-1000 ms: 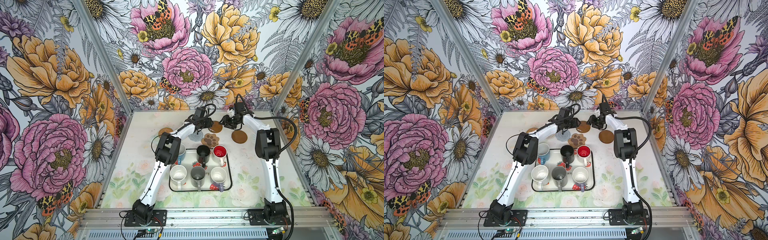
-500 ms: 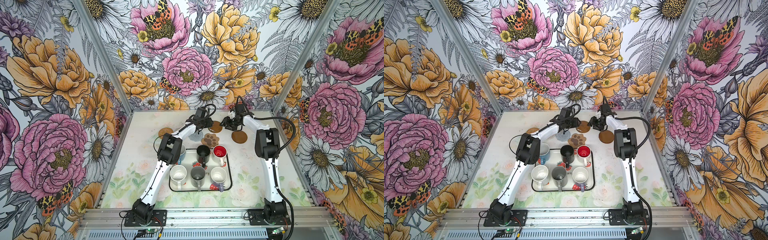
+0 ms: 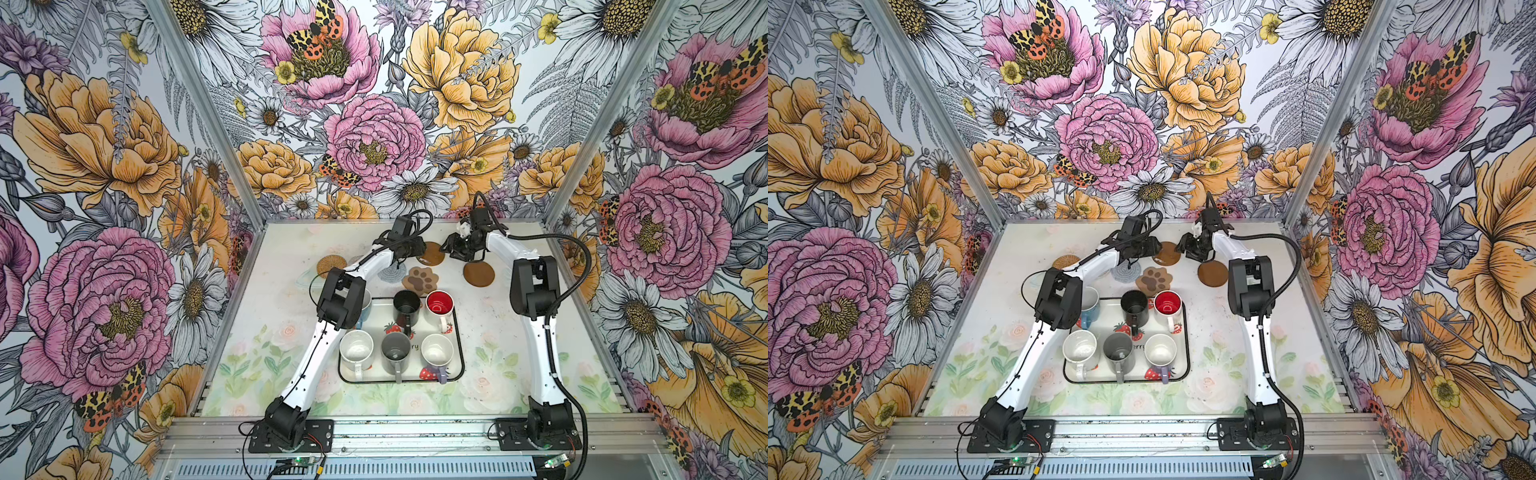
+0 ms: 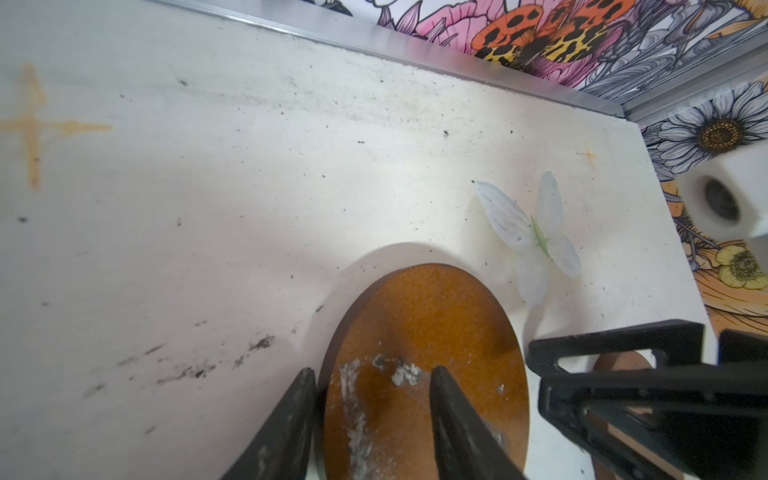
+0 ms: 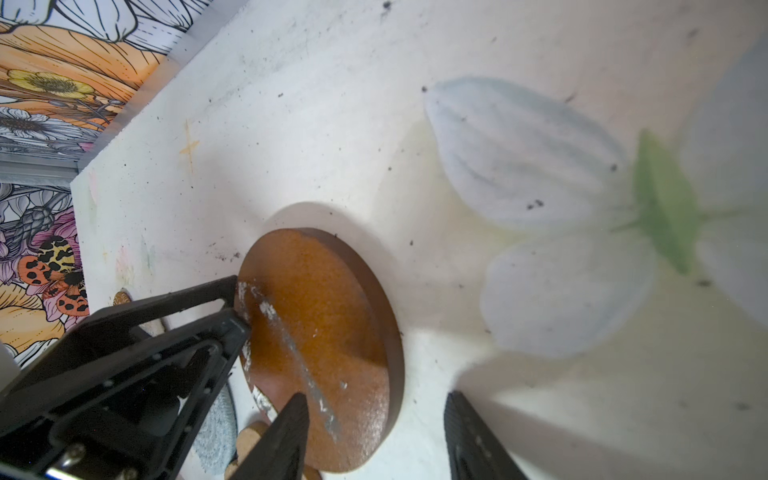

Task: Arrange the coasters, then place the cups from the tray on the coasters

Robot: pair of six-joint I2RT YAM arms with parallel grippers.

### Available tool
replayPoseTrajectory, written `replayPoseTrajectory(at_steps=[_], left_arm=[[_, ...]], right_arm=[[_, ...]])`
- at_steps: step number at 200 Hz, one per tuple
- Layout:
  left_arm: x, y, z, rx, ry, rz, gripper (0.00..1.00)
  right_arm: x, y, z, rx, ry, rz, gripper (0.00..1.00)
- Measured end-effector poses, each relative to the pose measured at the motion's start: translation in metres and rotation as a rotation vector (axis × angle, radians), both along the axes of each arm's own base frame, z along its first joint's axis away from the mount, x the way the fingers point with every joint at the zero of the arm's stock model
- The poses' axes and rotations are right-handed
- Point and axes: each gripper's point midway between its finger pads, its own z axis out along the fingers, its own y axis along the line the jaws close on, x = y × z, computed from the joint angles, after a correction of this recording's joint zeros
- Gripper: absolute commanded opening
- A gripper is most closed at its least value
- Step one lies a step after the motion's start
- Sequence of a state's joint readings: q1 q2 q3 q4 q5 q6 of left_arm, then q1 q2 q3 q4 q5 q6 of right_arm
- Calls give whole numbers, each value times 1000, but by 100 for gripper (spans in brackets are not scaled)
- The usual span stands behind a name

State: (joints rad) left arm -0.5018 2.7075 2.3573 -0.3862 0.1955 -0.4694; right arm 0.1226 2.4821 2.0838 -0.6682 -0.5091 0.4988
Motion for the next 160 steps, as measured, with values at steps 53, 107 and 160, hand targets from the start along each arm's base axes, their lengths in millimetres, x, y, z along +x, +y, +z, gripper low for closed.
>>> replayPoseTrajectory(at_steps=[53,107,160], left_arm=[[-5,-21,0,-9,-21,-48,45],[-20,-41,0,-2,-26,-114,44],[-33,-56,-1,18,-30,-166,43]], right_arm=[[-4,-5,-2,-22,-4,-4,52],[-19,-22,-3,-65,8,-15,50],[-36,-34,-4,-92,30,-20,46]])
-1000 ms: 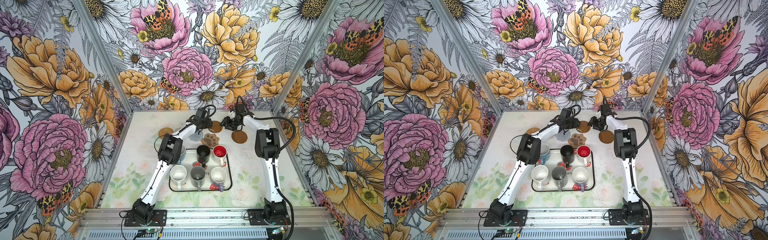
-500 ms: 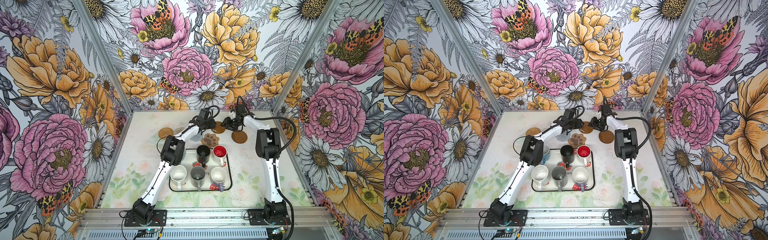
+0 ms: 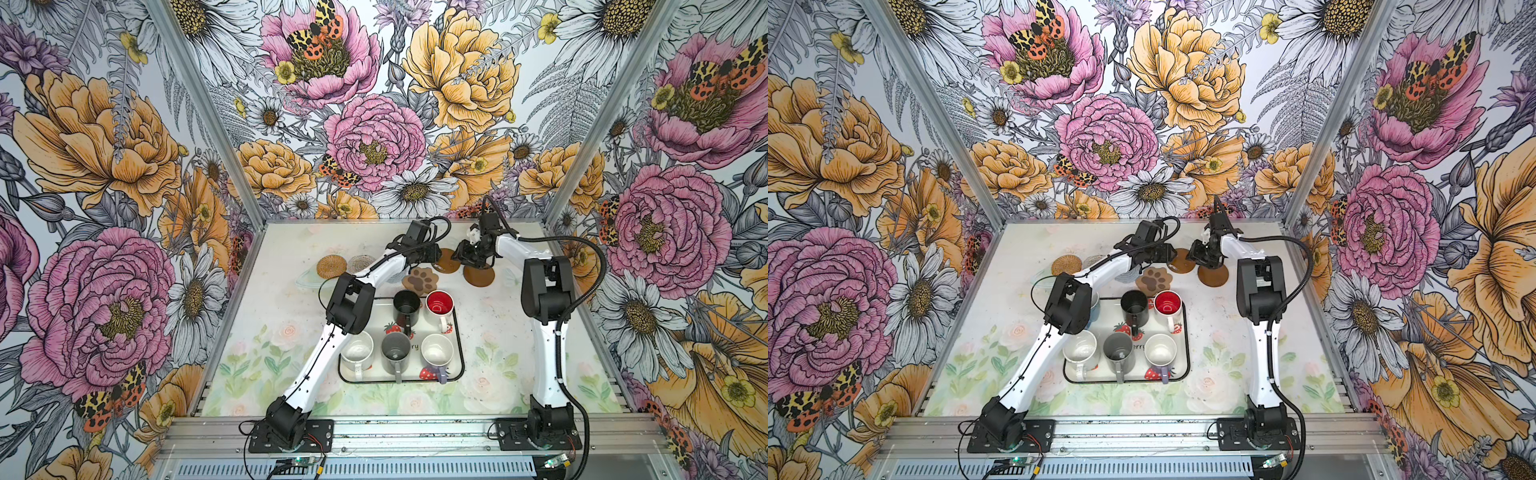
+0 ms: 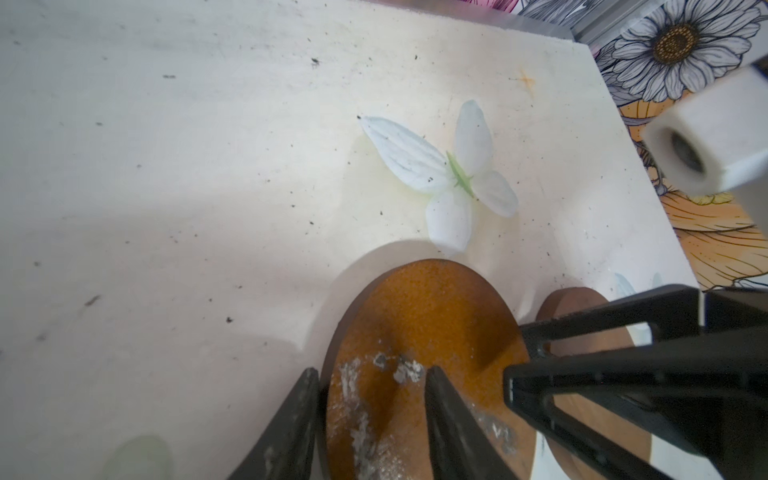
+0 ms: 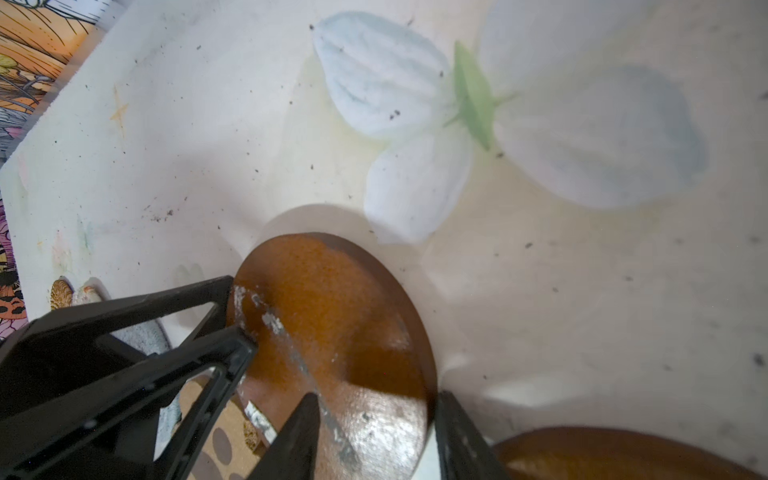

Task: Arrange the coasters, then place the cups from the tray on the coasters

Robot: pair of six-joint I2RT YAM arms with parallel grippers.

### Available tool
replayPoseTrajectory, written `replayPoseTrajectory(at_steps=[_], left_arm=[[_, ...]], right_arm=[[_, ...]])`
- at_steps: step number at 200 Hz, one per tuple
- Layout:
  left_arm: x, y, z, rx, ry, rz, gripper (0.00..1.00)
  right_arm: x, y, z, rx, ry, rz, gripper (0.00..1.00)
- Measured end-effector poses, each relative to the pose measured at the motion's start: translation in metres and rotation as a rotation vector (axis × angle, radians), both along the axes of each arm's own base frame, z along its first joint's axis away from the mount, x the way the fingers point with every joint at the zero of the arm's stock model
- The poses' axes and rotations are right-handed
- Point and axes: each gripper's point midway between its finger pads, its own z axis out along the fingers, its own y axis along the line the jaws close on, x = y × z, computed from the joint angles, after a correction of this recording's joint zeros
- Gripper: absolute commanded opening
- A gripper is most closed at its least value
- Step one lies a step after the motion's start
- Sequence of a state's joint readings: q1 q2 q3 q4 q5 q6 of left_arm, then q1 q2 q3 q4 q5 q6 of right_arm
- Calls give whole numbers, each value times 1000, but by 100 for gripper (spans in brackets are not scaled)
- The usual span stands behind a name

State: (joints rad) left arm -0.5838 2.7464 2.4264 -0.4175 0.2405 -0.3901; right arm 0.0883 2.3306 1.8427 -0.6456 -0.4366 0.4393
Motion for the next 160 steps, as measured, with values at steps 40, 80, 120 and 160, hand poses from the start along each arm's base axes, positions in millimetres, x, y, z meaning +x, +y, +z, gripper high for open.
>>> replayPoseTrajectory(at_steps=[40,80,120,160], left_arm=[[-5,-5,-2,-1,3,-21,39],[-10,-9,-3,5,-6,-44,37],[-17,-14,-3,9,-4,-62,36],[-23,-20,-3,14,-8,-83,36]], right_arm=[[-13,-2,-1,-14,15,9,46],[-23,-5,-2,-32,24,15,45],[-31,-10,-3,-58,29,17,45],[-38,-15,-4,-88,34,8,45]])
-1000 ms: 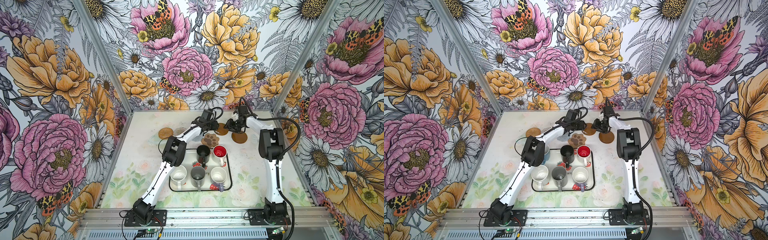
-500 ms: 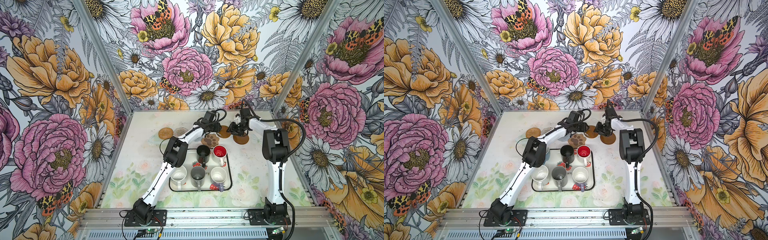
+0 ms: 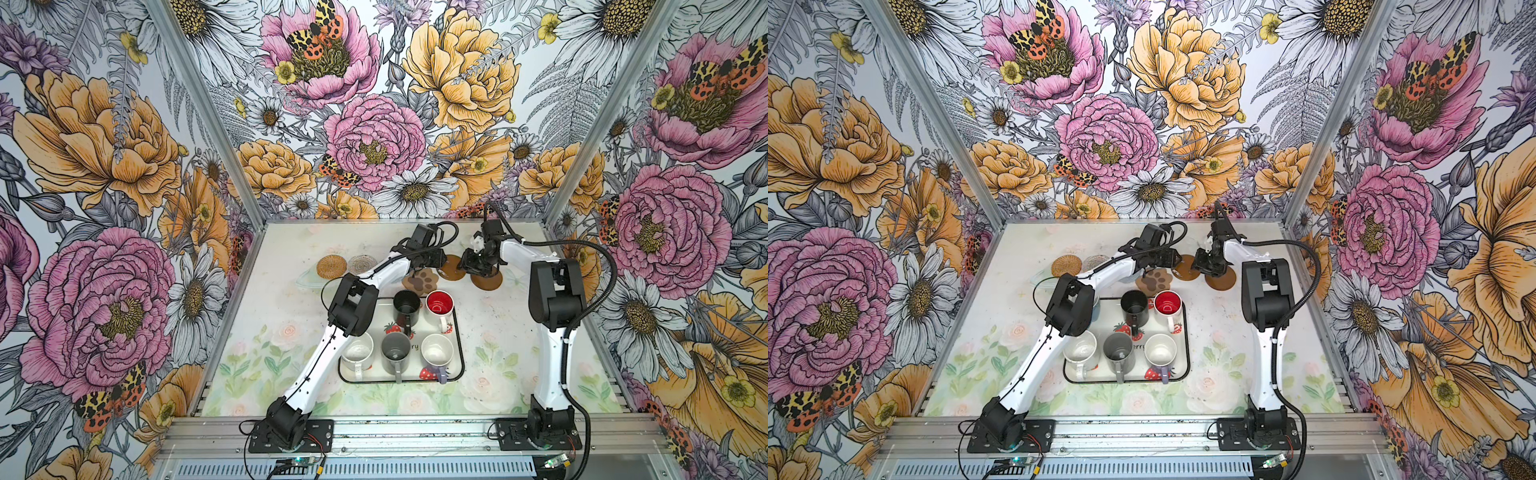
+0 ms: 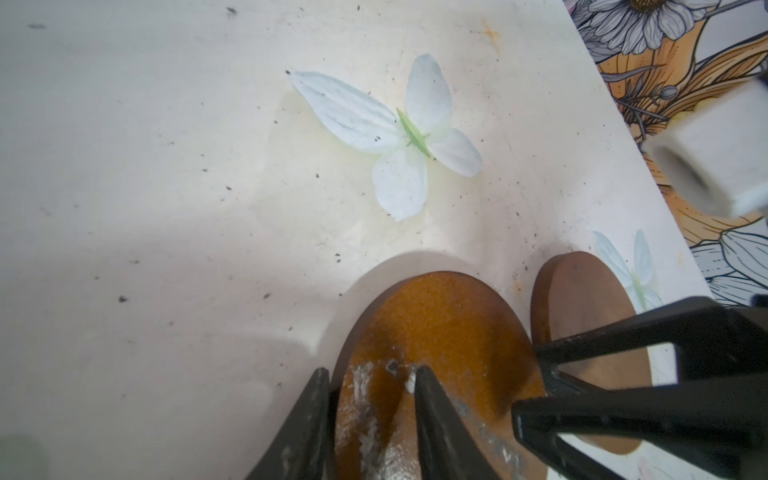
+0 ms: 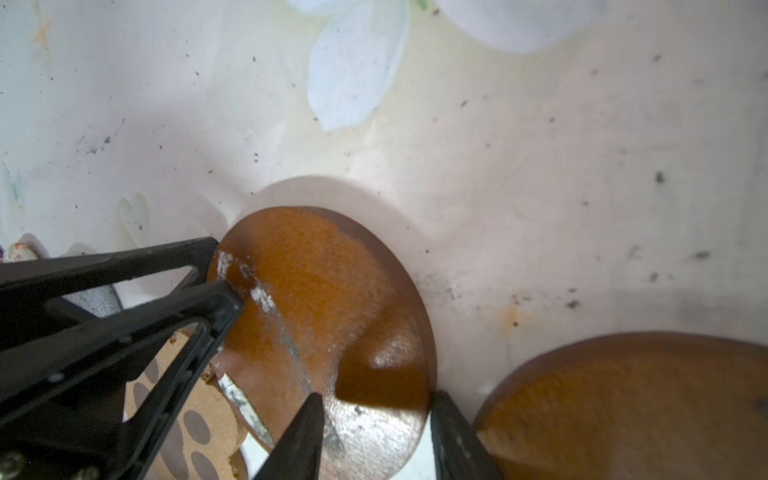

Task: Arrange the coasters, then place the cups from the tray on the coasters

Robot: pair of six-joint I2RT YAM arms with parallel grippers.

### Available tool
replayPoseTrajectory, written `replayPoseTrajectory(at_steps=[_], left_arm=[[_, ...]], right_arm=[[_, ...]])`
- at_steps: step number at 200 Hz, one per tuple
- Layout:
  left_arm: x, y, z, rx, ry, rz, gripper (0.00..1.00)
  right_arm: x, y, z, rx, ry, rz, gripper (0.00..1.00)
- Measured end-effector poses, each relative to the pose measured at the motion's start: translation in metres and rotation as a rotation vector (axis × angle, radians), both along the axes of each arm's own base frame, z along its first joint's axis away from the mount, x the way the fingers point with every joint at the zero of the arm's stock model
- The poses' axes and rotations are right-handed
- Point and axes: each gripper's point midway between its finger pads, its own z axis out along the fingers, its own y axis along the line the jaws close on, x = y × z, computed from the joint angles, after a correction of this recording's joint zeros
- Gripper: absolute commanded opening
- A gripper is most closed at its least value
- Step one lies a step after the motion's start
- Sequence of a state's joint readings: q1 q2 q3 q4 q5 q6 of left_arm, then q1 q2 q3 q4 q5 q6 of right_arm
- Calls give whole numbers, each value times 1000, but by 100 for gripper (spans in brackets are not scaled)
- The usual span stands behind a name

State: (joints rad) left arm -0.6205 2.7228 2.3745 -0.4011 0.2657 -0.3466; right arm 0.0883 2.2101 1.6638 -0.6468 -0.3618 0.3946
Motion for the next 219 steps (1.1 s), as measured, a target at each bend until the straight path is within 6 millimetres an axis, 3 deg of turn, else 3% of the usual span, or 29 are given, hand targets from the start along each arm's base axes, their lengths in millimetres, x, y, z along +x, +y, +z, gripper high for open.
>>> replayPoseTrajectory(at_steps=[124,191,219], left_arm=[[-18,-18,0,-7,8,-53,41],[-15,-13,3,-2,15,-44,46],[-13,-1,5,15,28,-24,47]], right_arm=[[-20,-16,3,-44,23,-20,52],[-19,-19,33,-53,-38,-28,54],[-21,-18,48,-50,-65,-28,54]])
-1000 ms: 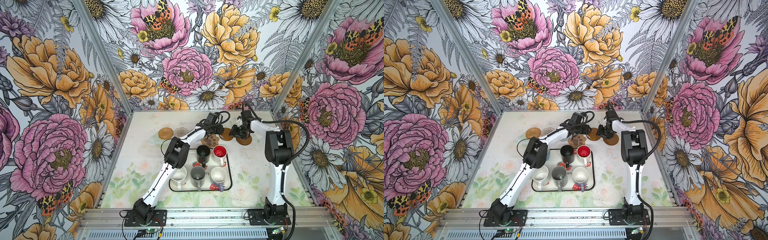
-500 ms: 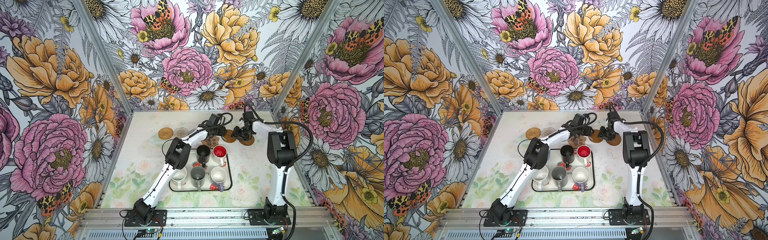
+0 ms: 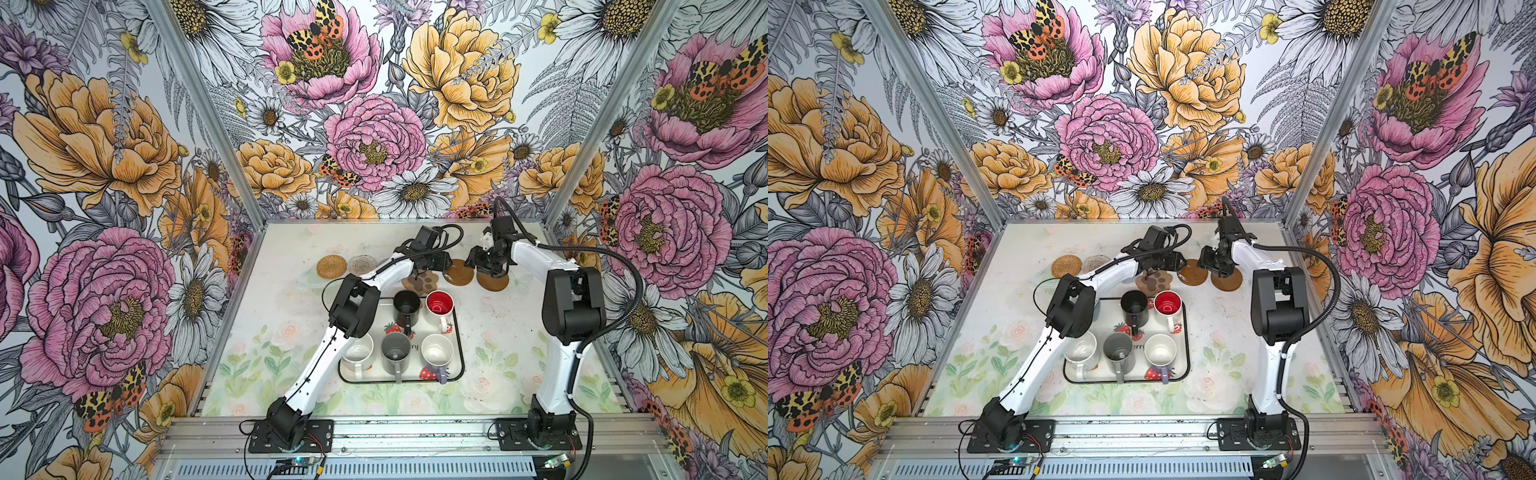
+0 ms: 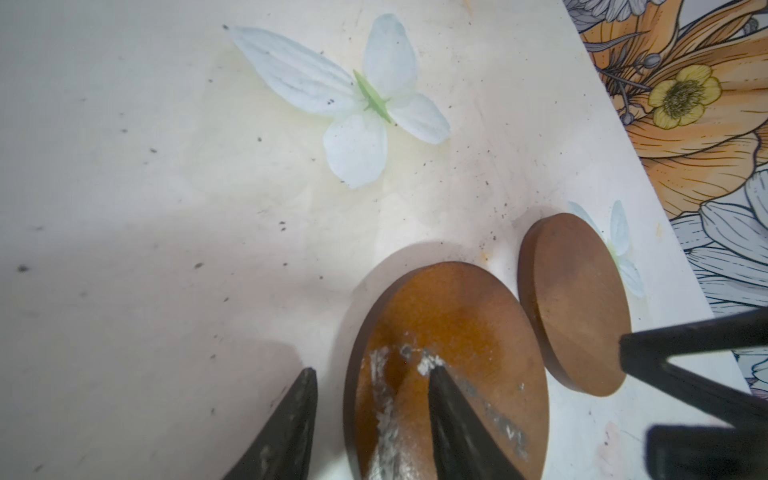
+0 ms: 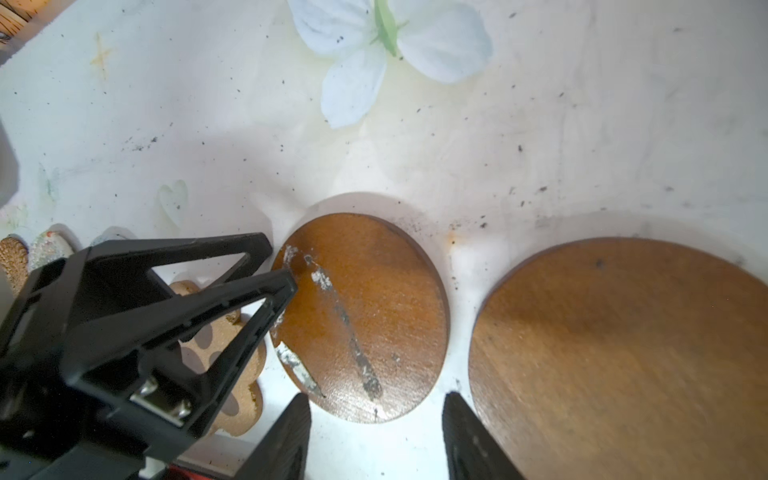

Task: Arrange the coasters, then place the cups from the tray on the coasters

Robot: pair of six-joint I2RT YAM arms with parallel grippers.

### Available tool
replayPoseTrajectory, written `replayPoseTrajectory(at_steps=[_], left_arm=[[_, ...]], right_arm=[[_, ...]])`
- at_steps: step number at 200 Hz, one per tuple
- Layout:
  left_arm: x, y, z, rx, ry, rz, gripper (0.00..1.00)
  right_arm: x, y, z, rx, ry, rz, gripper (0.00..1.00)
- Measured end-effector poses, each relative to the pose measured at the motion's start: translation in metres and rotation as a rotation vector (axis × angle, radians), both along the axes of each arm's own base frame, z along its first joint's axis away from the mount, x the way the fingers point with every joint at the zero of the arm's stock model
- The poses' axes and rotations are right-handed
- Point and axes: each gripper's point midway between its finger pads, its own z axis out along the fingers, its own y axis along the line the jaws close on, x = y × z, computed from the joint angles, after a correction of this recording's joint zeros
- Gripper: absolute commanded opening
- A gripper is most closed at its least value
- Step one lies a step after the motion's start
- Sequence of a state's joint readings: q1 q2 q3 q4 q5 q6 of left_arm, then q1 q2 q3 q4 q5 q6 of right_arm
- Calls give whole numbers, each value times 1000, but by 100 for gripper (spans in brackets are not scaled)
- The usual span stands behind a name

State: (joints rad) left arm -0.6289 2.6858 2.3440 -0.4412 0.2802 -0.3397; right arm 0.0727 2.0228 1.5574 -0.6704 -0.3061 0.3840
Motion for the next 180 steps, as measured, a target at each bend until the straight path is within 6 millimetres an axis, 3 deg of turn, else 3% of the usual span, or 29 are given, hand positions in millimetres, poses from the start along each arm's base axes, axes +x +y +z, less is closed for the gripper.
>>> replayPoseTrajectory(at_steps=[20,45,81,107,135,180], left_arm=[[3,14,8,11,4,24,48],[7,28,33,5,-17,51,47],[8,46,78,-21,-62,77,47],[-1,65,96,-17,-56,94,46],[-13,95,95,15,-3,122,46],[-40,141,60,107,129,158,46]], right_arm=[[-2,1,9,1,-17,3,53],[-5,11,17,4,-35,23,53],[-13,43,20,27,-33,91,49],[-19,68,17,63,-17,142,48],[-20,91,0,102,28,185,48],[-23,110,-19,133,76,220,48]])
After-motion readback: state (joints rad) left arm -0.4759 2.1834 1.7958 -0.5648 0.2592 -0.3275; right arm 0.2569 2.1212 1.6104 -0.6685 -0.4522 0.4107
